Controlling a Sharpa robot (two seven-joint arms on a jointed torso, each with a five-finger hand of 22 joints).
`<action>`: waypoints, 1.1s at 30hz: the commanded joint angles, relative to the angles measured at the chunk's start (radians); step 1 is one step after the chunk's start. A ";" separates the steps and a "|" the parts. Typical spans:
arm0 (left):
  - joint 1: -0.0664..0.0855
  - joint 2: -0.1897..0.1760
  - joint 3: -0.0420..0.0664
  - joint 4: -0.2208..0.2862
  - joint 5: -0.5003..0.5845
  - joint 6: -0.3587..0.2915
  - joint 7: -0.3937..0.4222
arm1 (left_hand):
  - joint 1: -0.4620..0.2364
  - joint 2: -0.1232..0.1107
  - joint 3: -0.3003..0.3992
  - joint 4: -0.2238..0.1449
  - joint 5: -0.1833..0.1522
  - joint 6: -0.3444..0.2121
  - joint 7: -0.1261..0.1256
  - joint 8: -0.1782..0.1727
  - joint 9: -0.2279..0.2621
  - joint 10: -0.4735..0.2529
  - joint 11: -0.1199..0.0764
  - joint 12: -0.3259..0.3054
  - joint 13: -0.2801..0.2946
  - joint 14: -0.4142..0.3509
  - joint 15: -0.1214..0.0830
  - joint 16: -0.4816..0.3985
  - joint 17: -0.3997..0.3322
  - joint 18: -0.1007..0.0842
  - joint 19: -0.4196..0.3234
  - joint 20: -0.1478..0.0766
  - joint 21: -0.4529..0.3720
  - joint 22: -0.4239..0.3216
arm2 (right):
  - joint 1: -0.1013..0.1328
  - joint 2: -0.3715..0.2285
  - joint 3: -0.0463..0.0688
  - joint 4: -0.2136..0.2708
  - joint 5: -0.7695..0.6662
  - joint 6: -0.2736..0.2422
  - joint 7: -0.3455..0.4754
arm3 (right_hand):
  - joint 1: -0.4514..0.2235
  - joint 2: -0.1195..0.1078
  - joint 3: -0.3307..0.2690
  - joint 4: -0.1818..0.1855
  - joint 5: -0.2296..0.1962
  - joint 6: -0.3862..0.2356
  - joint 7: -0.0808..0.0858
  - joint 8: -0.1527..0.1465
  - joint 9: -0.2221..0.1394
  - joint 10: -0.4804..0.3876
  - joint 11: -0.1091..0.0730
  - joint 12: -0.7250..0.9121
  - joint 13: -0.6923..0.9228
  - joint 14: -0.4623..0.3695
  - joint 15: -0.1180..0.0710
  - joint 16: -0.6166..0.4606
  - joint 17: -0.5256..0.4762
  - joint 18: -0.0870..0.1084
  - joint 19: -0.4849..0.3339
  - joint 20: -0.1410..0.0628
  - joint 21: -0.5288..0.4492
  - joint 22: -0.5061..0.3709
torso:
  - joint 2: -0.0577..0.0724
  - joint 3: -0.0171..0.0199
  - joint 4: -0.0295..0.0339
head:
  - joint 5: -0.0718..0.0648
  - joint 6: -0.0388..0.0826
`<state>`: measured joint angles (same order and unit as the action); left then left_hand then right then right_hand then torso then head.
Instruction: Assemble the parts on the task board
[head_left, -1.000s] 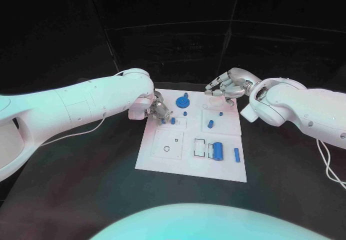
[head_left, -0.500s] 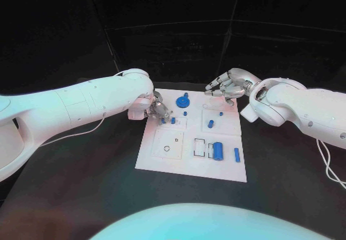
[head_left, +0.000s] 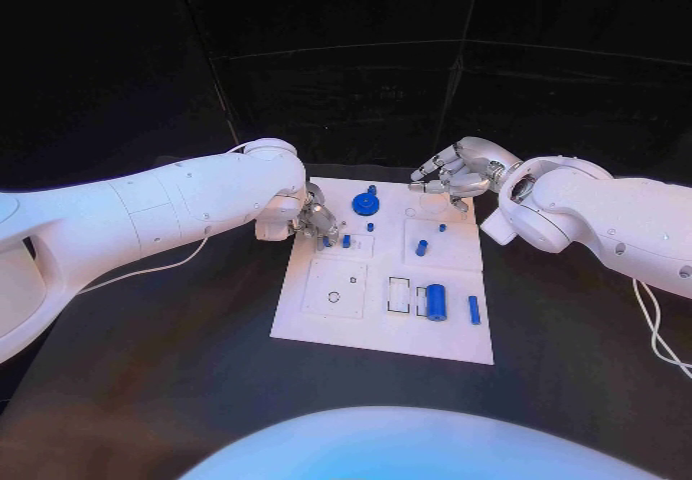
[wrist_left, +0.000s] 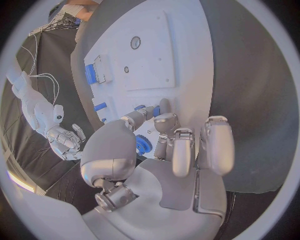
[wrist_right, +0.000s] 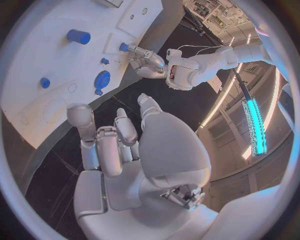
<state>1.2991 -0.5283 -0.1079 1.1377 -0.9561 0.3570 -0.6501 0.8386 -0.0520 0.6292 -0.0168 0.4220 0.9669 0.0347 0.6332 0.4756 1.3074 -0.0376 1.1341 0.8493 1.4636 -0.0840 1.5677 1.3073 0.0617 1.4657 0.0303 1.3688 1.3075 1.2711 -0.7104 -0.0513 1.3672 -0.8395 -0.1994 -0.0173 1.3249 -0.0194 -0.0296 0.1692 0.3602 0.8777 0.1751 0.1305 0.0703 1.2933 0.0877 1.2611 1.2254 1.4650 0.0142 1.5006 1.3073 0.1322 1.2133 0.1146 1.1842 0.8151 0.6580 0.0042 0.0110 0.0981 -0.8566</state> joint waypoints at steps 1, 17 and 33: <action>0.000 -0.003 -0.001 0.003 -0.009 -0.016 -0.018 | 0.000 -0.011 -0.005 -0.001 -0.002 -0.008 -0.001 0.004 0.001 -0.006 0.002 -0.008 -0.005 0.107 -0.005 0.003 0.263 -0.004 0.001 -0.007 -0.007 0.073 | 0.001 0.001 0.000 0.000 0.001 0.009 0.005 | 0.003 0.009 -0.004 0.000 0.006 -0.005 -0.002 0.005 -0.001 -0.004 -0.002 0.002 -0.001 0.074 -0.007 -0.004 0.133 0.005 -0.004 -0.002 -0.007 -0.001 | 0.000 0.0000 0.0001 | 0.000 0.000; 0.005 -0.012 0.000 0.020 -0.009 -0.019 -0.010 | 0.131 0.037 0.097 -0.088 0.003 -0.050 0.014 0.013 0.016 -0.028 0.011 -0.031 -0.035 0.107 0.000 0.003 0.263 0.000 -0.007 -0.005 -0.027 0.060 | 0.001 0.004 0.000 -0.005 0.000 0.017 0.002 | 0.003 0.009 -0.004 0.000 0.006 -0.005 -0.002 0.005 -0.001 -0.004 -0.002 0.002 -0.001 0.074 -0.007 -0.004 0.133 0.005 -0.004 -0.002 -0.007 -0.001 | 0.000 0.0002 0.0002 | -0.002 -0.001; 0.029 -0.026 0.002 0.040 0.025 0.050 -0.017 | 0.179 0.065 0.095 -0.076 -0.210 -0.078 0.026 0.002 0.016 -0.044 0.023 -0.050 -0.065 0.107 0.011 0.003 0.263 0.004 -0.018 0.005 -0.049 0.045 | 0.001 0.006 0.000 -0.009 -0.004 0.030 -0.004 | 0.003 0.009 -0.004 0.000 0.006 -0.005 -0.002 0.005 -0.001 -0.004 -0.002 0.002 -0.001 0.074 -0.007 -0.004 0.133 0.005 -0.004 -0.002 -0.007 -0.001 | 0.000 0.0006 -0.0005 | 0.000 0.001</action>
<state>1.3246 -0.5548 -0.1070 1.1763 -0.9526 0.3601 -0.6548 0.9725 -0.0244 0.6840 -0.0570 0.2391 0.8918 0.0609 0.6389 0.4915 1.2681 -0.0125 1.0874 0.7864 1.4670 -0.0799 1.5677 1.3073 0.0617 1.4529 0.0359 1.3223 1.3075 1.2705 -0.7059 -0.0516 1.3576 -0.8408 -0.1822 -0.0215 1.3249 -0.0194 -0.0296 0.1692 0.3602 0.8777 0.1751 0.1305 0.0703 1.2933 0.0877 1.2611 1.2255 1.4650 0.0142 1.5006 1.3078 0.1322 1.2133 0.1146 1.1842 0.8153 0.6575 0.0046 0.0110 0.0975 -0.8560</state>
